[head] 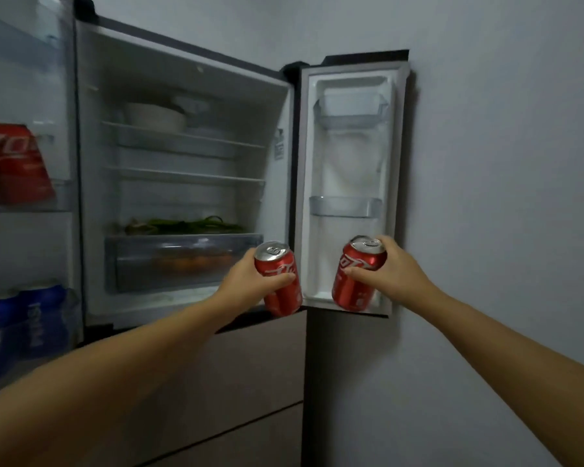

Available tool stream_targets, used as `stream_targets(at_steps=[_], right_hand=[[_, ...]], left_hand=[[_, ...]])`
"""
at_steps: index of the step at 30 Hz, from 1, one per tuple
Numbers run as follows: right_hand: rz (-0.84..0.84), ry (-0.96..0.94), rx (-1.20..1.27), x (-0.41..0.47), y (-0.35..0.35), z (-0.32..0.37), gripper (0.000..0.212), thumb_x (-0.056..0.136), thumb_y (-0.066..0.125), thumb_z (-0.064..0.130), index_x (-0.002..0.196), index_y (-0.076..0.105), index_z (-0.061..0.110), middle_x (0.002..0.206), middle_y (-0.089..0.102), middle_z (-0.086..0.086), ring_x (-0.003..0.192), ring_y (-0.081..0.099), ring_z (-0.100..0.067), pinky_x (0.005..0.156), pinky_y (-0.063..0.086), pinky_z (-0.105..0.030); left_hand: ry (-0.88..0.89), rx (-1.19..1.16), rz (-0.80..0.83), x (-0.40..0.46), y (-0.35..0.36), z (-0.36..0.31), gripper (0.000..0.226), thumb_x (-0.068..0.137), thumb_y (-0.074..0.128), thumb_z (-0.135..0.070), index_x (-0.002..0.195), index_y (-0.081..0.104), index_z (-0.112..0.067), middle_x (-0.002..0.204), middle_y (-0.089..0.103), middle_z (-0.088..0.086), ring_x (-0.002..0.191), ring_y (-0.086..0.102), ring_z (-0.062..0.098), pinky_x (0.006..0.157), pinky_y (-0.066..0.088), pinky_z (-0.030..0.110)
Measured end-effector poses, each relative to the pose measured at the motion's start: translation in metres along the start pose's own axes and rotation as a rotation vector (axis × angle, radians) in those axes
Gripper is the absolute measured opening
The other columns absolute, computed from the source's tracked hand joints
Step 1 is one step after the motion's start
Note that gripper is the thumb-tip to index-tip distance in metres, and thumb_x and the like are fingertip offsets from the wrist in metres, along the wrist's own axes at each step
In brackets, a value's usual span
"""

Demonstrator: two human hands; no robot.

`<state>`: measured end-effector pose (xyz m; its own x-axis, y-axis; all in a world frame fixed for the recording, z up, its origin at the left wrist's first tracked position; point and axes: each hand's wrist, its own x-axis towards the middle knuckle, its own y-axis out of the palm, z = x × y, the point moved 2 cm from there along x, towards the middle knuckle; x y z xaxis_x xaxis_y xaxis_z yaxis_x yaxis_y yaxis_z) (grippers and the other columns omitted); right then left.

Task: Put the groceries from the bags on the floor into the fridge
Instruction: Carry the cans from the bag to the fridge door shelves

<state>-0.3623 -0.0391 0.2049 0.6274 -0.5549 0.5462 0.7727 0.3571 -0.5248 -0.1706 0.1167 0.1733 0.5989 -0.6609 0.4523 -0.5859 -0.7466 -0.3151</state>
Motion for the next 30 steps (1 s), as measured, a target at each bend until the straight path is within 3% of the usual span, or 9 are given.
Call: stream_targets(at_steps=[3, 9, 12, 15, 19, 22, 30], right_hand=[[-0.087, -0.035, -0.058, 0.058, -0.018, 0.004, 0.053, 0.074, 0.079, 0.034, 0.114, 0.045, 0.026, 0.107, 0.058, 0.005, 0.098, 0.056, -0.015, 0.079, 0.041, -0.025], [-0.268, -0.179, -0.160, 0.163, -0.059, 0.019, 0.065, 0.074, 0.078, 0.038, 0.127, 0.047, 0.018, 0.109, 0.056, 0.006, 0.097, 0.055, -0.012, 0.079, 0.039, -0.024], [-0.364, -0.253, -0.148, 0.208, -0.072, 0.018, 0.067, 0.075, 0.077, 0.036, 0.130, 0.043, 0.018, 0.110, 0.054, 0.007, 0.099, 0.053, -0.010, 0.082, 0.039, -0.024], [-0.422, -0.295, -0.128, 0.246, -0.074, 0.008, 0.065, 0.075, 0.077, 0.035, 0.128, 0.044, 0.017, 0.109, 0.054, 0.008, 0.098, 0.051, -0.009, 0.083, 0.039, -0.023], [-0.348, -0.216, -0.143, 0.281, -0.060, -0.019, 0.065, 0.074, 0.077, 0.042, 0.125, 0.047, 0.015, 0.106, 0.053, 0.007, 0.096, 0.051, -0.010, 0.078, 0.040, -0.022], [-0.261, -0.185, -0.175, 0.291, -0.048, -0.039, 0.068, 0.073, 0.076, 0.046, 0.125, 0.048, 0.014, 0.105, 0.054, 0.004, 0.093, 0.053, -0.012, 0.069, 0.039, -0.019], [-0.142, -0.099, -0.177, 0.302, -0.039, -0.070, 0.071, 0.074, 0.068, 0.060, 0.125, 0.043, 0.017, 0.115, 0.060, -0.003, 0.092, 0.061, -0.017, 0.069, 0.052, -0.025]], left_hand=[[0.061, -0.064, 0.036, 0.064, -0.001, -0.015, 0.055, 0.075, 0.077, -0.025, 0.120, 0.045, -0.029, 0.105, 0.059, -0.010, 0.104, 0.057, 0.014, 0.088, 0.046, 0.032], [0.297, -0.082, -0.063, 0.180, 0.009, -0.069, 0.054, 0.074, 0.078, -0.025, 0.119, 0.048, -0.023, 0.099, 0.059, -0.013, 0.094, 0.058, 0.006, 0.078, 0.047, 0.020], [0.376, -0.096, -0.136, 0.233, 0.018, -0.099, 0.064, 0.075, 0.078, -0.026, 0.128, 0.044, -0.019, 0.114, 0.059, -0.005, 0.105, 0.058, 0.012, 0.087, 0.049, 0.028], [0.402, -0.100, -0.225, 0.279, 0.030, -0.111, 0.065, 0.072, 0.079, -0.031, 0.126, 0.044, -0.021, 0.116, 0.060, -0.004, 0.108, 0.058, 0.016, 0.094, 0.049, 0.036], [0.336, 0.092, -0.165, 0.310, 0.054, -0.096, 0.076, 0.059, 0.078, -0.053, 0.123, 0.050, -0.025, 0.113, 0.064, -0.005, 0.104, 0.062, 0.015, 0.093, 0.051, 0.040], [0.269, 0.105, -0.078, 0.317, 0.070, -0.077, 0.071, 0.067, 0.078, -0.048, 0.126, 0.048, -0.022, 0.115, 0.063, -0.002, 0.105, 0.062, 0.018, 0.092, 0.053, 0.041], [0.211, 0.126, 0.002, 0.325, 0.096, -0.052, 0.063, 0.076, 0.072, -0.049, 0.127, 0.049, -0.020, 0.113, 0.064, 0.002, 0.098, 0.065, 0.019, 0.088, 0.055, 0.038]])
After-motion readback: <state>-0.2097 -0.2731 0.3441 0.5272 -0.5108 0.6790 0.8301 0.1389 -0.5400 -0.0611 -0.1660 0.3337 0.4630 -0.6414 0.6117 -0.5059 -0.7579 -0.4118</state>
